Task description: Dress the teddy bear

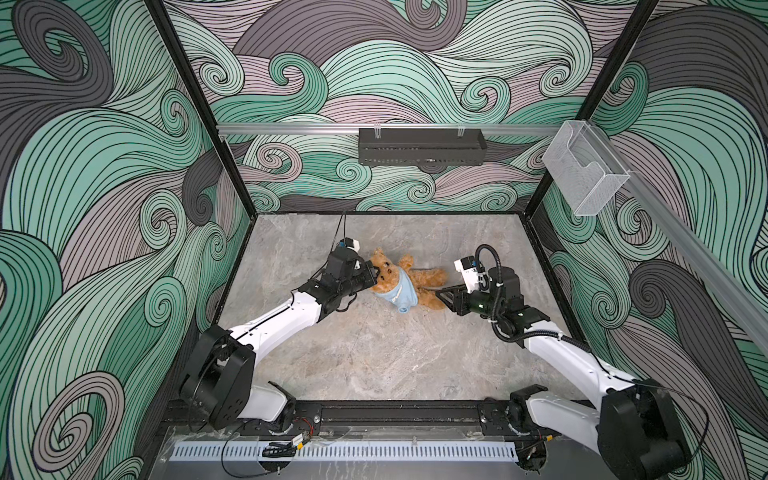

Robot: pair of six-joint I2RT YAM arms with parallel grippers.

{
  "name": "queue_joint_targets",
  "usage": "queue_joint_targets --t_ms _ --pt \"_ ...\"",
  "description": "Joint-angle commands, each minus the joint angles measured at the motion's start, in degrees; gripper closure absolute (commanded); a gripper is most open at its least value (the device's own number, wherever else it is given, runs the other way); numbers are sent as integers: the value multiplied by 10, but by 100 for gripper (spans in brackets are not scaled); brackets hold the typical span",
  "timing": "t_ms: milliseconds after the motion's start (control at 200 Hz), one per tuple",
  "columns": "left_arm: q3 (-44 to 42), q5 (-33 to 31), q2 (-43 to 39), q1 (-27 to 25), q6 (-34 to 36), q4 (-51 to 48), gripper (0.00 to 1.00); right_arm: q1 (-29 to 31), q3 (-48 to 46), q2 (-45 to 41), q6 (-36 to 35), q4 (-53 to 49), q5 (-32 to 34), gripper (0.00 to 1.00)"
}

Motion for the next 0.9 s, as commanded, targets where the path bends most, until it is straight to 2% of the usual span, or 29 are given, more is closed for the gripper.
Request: queue_joint_targets --t_ms 0,125,225,355,630,890 --pt "-11 32 -15 1 64 73 100 12 29 42 86 34 -26 60" --pt "-18 53 -26 1 107 74 100 30 69 122 162 59 5 66" --pt "-19 60 -30 1 119 70 100 35 101 176 177 75 0 70" --pt "-11 73 -25 0 123 62 100 48 135 229 177 84 -11 71" --pt "-4 86 -18 0 126 56 100 60 163 287 181 97 -14 77" --pt "0 90 -12 0 138 47 100 79 168 311 202 119 -22 77"
